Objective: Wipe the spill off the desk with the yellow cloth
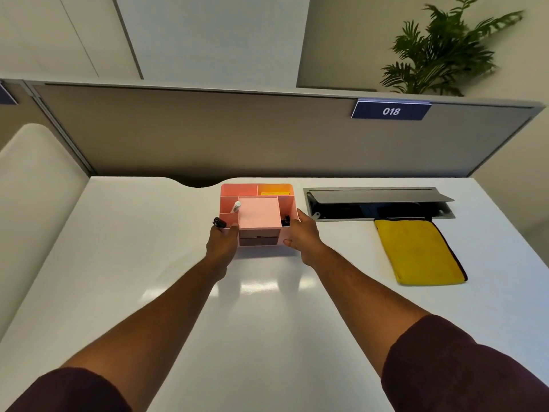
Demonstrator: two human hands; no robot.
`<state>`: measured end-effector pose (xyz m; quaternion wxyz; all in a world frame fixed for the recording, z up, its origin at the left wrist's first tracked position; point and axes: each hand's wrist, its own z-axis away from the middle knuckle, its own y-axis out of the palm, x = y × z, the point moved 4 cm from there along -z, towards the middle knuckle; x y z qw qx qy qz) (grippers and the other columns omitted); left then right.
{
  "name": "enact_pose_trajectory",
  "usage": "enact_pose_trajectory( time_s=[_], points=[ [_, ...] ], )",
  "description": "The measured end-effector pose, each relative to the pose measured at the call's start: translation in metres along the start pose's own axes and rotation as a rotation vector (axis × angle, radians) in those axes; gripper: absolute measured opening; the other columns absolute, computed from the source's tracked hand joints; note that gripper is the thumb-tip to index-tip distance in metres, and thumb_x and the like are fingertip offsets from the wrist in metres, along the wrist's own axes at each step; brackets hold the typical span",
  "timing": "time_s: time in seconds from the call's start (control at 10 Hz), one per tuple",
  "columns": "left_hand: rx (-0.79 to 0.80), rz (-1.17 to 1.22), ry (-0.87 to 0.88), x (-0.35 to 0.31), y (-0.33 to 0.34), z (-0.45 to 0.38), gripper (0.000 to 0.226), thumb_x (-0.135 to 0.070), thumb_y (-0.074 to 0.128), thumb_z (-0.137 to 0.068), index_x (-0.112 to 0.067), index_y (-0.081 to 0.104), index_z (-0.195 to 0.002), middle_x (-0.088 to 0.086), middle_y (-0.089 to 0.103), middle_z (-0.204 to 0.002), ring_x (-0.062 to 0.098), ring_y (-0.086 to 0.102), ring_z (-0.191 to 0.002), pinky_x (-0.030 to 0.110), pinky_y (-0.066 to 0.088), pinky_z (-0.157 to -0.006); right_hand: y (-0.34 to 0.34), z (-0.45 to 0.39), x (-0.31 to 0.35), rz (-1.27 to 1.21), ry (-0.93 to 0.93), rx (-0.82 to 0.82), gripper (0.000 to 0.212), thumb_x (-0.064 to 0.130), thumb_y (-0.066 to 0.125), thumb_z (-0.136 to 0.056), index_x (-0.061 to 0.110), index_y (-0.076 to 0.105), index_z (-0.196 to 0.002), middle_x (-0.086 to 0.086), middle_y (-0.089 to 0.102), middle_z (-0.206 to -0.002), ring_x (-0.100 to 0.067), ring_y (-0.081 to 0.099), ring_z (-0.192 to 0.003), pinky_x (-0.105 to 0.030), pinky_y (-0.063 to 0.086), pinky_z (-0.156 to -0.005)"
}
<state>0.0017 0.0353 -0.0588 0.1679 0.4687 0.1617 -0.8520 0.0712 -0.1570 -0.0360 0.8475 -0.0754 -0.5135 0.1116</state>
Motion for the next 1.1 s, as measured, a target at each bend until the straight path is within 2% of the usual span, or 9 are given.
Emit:
enact_pose_trajectory(
  time_s=[0.1,0.3,0.5,0.7,0.8,0.9,1.0,1.1],
  points=[
    [0.021,-0.04,-0.003,0.001,0.02,-0.005,0.05,-0.043,0.052,-0.101,-0.019,0.044,-0.144,0.008,0.055,-0.144,0.036,0.051,-0.133,0.055,0.044,-0.113,-0.017,-0.009,-0.005,-0.016,0.023,0.003,0.026,0.032,0.049,-0.113,0.034,0.058,-0.138,0.0,0.064,-0.124,-0.032,0.064,-0.125,-0.043,0.064,-0.091],
    [0.017,-0.061,0.008,-0.004,0.049,-0.016,0.056,-0.046,0.051,-0.1,-0.02,0.039,-0.148,0.005,0.051,-0.149,0.034,0.047,-0.138,0.055,0.042,-0.115,-0.038,-0.035,-0.002,-0.012,0.023,0.012,0.038,0.036,0.047,-0.113,0.032,0.055,-0.15,-0.005,0.065,-0.14,-0.034,0.063,-0.13,-0.05,0.063,-0.099],
    [0.038,-0.137,0.057,-0.009,0.063,-0.027,0.059,-0.051,0.051,-0.099,-0.021,0.039,-0.148,0.005,0.05,-0.15,0.034,0.048,-0.138,0.054,0.044,-0.113,-0.051,-0.054,0.003,-0.035,0.022,-0.022,0.035,0.036,0.045,-0.114,0.03,0.06,-0.145,-0.005,0.068,-0.133,-0.033,0.064,-0.125,-0.053,0.061,-0.102],
    [0.071,-0.244,0.083,-0.014,0.061,-0.03,0.06,-0.053,0.048,-0.1,-0.019,0.038,-0.149,0.006,0.05,-0.151,0.035,0.049,-0.137,0.053,0.044,-0.113,-0.053,-0.056,-0.002,-0.056,0.038,-0.023,0.037,0.033,0.045,-0.114,0.031,0.054,-0.15,-0.004,0.065,-0.135,-0.032,0.063,-0.126,-0.053,0.06,-0.103],
    [0.11,-0.243,0.084,-0.016,0.06,-0.025,0.062,-0.052,0.047,-0.1,-0.019,0.035,-0.151,0.006,0.046,-0.154,0.033,0.045,-0.141,0.05,0.041,-0.115,-0.051,-0.053,-0.004,-0.073,0.063,-0.02,0.039,0.034,0.044,-0.114,0.03,0.05,-0.153,-0.005,0.064,-0.136,-0.031,0.061,-0.123,-0.049,0.061,-0.099],
    [0.113,-0.233,0.092,-0.019,0.057,-0.012,0.07,-0.053,0.048,-0.099,-0.019,0.026,-0.156,0.008,0.039,-0.16,0.032,0.04,-0.146,0.047,0.039,-0.114,-0.054,-0.046,-0.007,-0.04,0.115,-0.009,0.052,0.039,0.044,-0.114,0.029,0.033,-0.163,-0.009,0.053,-0.156,-0.038,0.057,-0.135,-0.049,0.058,-0.1],
    [0.088,-0.278,0.091,-0.015,0.053,0.0,0.075,-0.053,0.049,-0.099,-0.014,0.023,-0.158,0.01,0.037,-0.161,0.033,0.04,-0.146,0.044,0.04,-0.111,-0.061,-0.041,-0.012,-0.005,0.133,-0.006,0.059,0.043,0.045,-0.112,0.028,0.027,-0.166,-0.009,0.045,-0.164,-0.041,0.056,-0.14,-0.052,0.055,-0.107],
    [0.058,-0.363,0.101,-0.01,0.045,0.021,0.075,-0.048,0.051,-0.1,-0.008,0.024,-0.158,0.012,0.036,-0.162,0.033,0.04,-0.146,0.036,0.039,-0.106,-0.073,-0.027,-0.018,0.015,0.16,0.02,0.056,0.043,0.046,-0.112,0.024,0.034,-0.163,-0.011,0.046,-0.164,-0.038,0.06,-0.136,-0.049,0.054,-0.109]
  ],
)
